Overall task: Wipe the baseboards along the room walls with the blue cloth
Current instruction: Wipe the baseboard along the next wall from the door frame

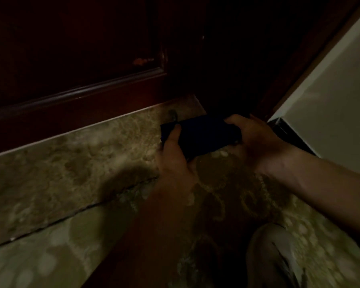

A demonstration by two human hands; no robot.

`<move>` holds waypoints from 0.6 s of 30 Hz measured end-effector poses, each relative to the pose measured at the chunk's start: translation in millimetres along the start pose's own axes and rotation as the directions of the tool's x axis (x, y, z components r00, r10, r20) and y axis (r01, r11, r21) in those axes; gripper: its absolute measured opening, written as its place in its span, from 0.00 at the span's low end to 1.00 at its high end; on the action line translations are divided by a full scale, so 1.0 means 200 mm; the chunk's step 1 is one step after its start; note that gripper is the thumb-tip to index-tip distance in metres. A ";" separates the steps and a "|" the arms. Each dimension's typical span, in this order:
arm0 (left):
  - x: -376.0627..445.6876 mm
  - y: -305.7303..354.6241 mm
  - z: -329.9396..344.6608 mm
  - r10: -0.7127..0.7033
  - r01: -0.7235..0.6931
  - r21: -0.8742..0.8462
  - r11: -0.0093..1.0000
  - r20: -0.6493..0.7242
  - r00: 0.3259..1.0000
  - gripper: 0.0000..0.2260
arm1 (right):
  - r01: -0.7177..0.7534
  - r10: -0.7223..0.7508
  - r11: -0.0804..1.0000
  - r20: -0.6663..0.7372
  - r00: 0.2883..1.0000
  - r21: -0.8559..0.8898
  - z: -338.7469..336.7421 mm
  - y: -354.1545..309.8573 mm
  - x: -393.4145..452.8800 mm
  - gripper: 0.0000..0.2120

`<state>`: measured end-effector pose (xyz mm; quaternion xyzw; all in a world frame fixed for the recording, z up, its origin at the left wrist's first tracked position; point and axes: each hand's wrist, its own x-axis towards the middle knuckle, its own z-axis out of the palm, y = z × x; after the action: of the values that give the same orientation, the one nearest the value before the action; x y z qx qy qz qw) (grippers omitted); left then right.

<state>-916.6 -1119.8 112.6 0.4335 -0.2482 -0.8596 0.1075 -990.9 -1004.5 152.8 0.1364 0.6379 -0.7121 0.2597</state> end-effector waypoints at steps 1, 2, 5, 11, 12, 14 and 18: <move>-0.03 0.04 -0.02 0.028 -0.028 0.012 1.000 0.001 1.000 0.21 | 0.018 -0.017 0.999 0.031 0.999 -0.033 0.03 -0.02 -0.03 0.23; -0.06 0.06 -0.05 0.055 -0.054 0.042 0.998 -0.013 0.998 0.22 | 0.038 -0.032 0.996 0.074 0.997 -0.078 0.06 -0.04 -0.06 0.22; -0.12 0.14 -0.17 0.064 -0.062 0.031 0.998 -0.078 0.995 0.20 | 0.058 -0.019 0.965 0.153 0.988 -0.257 0.21 -0.04 -0.12 0.20; -0.16 0.45 -0.40 0.027 -0.070 -0.241 0.968 -0.177 0.984 0.08 | 0.026 0.002 0.926 0.074 0.997 -0.378 0.68 0.13 -0.02 0.26; -0.17 0.51 -0.43 0.053 -0.095 -0.219 0.971 -0.193 0.980 0.07 | -0.010 0.039 0.938 0.077 0.996 -0.345 0.75 0.20 -0.02 0.25; -0.15 0.61 -0.54 0.104 -0.129 -0.088 0.988 -0.243 0.964 0.06 | -0.120 0.165 0.946 0.129 0.978 -0.302 0.85 0.35 -0.02 0.22; -0.12 0.79 -0.80 0.250 -0.193 0.177 0.965 -0.404 0.880 0.18 | -0.266 0.324 0.925 0.199 0.925 -0.270 1.00 0.57 -0.09 0.18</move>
<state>-779.2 -1297.8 131.5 0.5842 -0.3231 -0.7089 0.2274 -886.0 -1202.3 96.5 0.1122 0.6546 -0.5940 0.4540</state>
